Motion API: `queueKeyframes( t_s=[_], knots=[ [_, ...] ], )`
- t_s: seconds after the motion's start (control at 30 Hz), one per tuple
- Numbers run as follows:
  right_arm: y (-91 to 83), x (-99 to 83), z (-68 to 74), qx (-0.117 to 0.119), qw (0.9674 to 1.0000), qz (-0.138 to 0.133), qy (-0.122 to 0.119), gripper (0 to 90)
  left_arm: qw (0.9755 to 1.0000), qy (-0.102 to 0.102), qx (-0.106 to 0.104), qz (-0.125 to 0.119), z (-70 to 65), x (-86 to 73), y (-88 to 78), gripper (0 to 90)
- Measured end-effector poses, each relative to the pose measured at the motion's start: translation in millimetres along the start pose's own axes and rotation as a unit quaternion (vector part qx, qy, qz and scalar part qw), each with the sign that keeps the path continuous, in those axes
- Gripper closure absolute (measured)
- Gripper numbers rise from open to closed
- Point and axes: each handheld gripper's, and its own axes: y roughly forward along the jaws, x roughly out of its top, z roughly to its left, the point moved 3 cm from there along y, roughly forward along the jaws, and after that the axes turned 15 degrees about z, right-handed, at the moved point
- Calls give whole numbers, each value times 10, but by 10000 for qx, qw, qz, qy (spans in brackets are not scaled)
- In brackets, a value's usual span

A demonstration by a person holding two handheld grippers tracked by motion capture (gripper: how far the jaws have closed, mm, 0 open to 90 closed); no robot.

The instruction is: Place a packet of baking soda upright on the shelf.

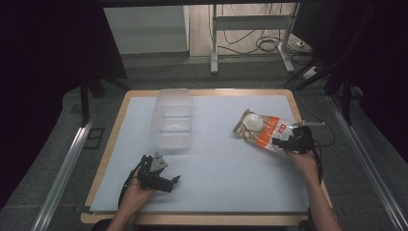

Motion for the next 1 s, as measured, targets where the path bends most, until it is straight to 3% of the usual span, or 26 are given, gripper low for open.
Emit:
queueKeyframes(
  t_s=[0.33,0.47,0.53,0.6,0.7,0.87,1.0],
  knots=[
    [76,151,97,-74,9998,44,-183,565,10000,-12,4,8,-3,-2,5,15],
    [93,197,153,-133,9997,76,-167,695,10000,-9,2,8,-5,-3,4,15],
    [97,220,200,-110,9997,118,-168,845,10000,-9,12,6,-3,-3,2,15],
    [84,234,243,-120,9997,100,-182,887,10000,-12,9,1,-2,-4,0,15],
    [42,274,305,-188,9996,58,-214,891,10000,-17,13,-1,1,-6,-2,15],
    [-55,366,396,-50,9995,-154,-270,891,10000,-23,24,0,6,-9,-6,15],
    [-123,463,484,-59,9993,-166,-340,891,10000,-25,24,1,8,-9,-6,15]
  ],
)
